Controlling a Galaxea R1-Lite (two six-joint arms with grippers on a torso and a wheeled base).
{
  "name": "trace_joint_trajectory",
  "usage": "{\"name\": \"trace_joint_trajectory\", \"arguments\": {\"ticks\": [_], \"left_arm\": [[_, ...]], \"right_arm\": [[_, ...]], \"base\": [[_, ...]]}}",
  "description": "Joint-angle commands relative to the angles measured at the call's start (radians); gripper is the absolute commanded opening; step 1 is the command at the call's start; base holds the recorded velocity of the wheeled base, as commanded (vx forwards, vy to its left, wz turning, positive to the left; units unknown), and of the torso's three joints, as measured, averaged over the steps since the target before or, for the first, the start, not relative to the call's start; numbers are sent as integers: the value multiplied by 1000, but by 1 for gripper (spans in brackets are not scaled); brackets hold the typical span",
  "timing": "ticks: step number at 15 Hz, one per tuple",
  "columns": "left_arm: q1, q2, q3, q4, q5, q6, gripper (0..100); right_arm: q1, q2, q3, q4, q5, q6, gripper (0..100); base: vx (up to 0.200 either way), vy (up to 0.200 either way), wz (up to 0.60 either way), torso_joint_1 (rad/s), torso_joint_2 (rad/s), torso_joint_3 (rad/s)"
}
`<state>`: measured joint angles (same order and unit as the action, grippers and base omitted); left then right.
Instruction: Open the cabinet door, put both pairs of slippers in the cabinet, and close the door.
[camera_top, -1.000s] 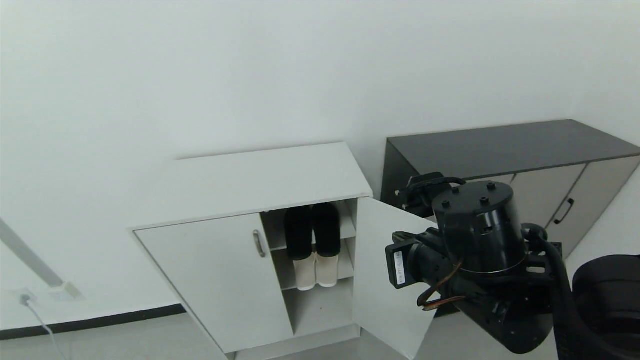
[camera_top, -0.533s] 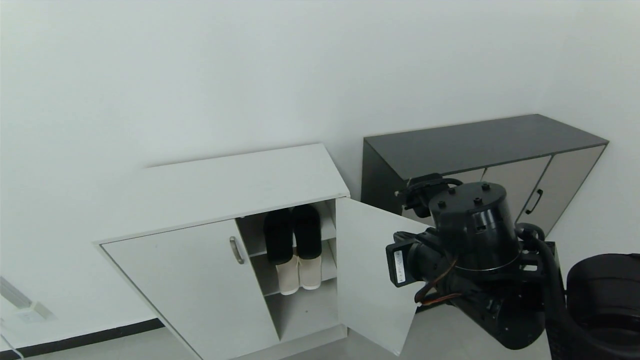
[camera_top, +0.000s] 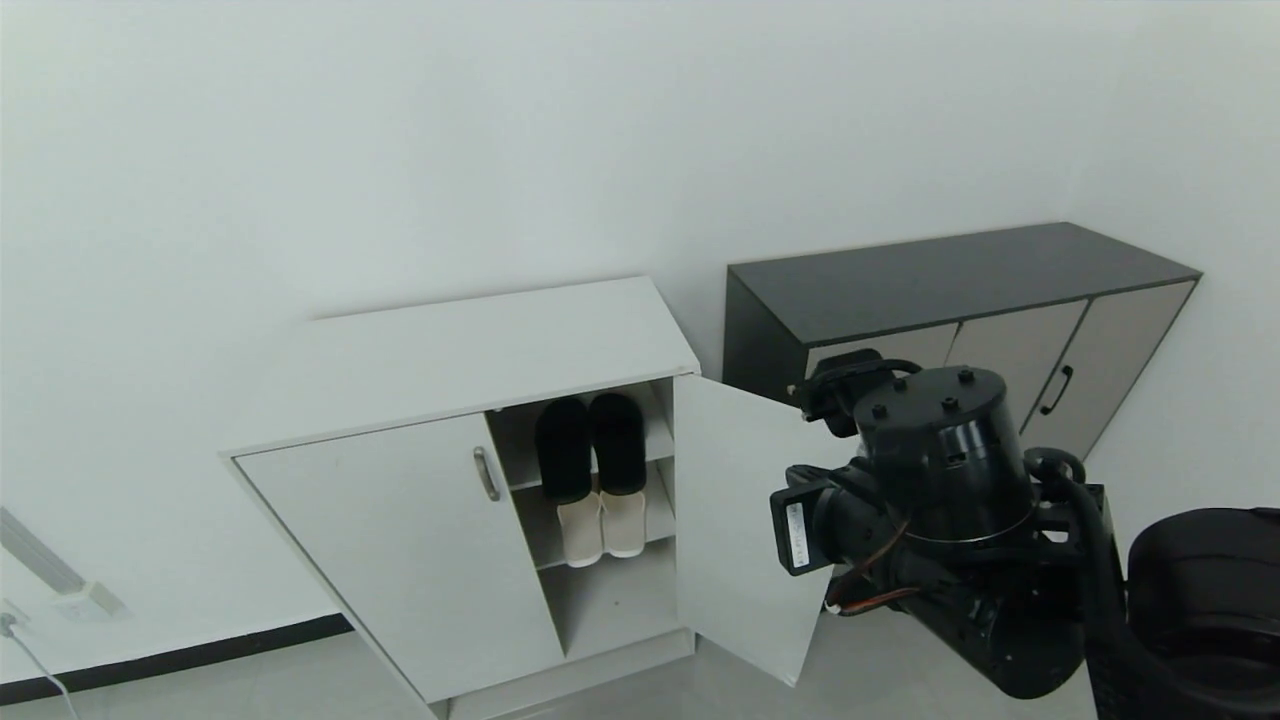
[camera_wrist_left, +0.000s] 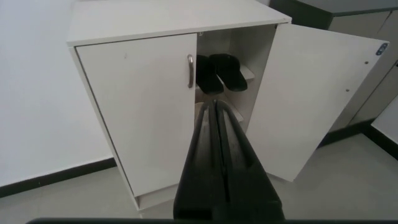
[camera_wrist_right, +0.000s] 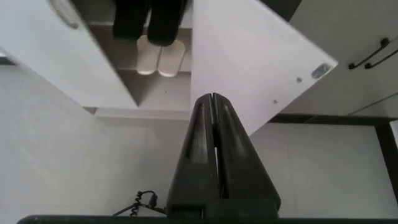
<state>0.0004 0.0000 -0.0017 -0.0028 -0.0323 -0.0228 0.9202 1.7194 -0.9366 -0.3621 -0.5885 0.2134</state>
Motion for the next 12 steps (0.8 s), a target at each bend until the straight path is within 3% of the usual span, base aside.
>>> {"name": "trace_joint_trajectory", "arguments": {"ticks": [1,5,8,12], "left_arm": [[1,0,0,0,0,0,0],[1,0,0,0,0,0,0],[1,0,0,0,0,0,0],[1,0,0,0,0,0,0]], "right_arm": [[-9,3,-1,-6,-1,0,0],[-104,45,-31,-54,15,-20,0],[-251,137,-183,-8,105,-22,0],[-368,281,-366,32,150,-22,0]], "base": [[0,0,0,0,0,0],[0,0,0,0,0,0],[0,0,0,0,0,0],[0,0,0,0,0,0]]}}
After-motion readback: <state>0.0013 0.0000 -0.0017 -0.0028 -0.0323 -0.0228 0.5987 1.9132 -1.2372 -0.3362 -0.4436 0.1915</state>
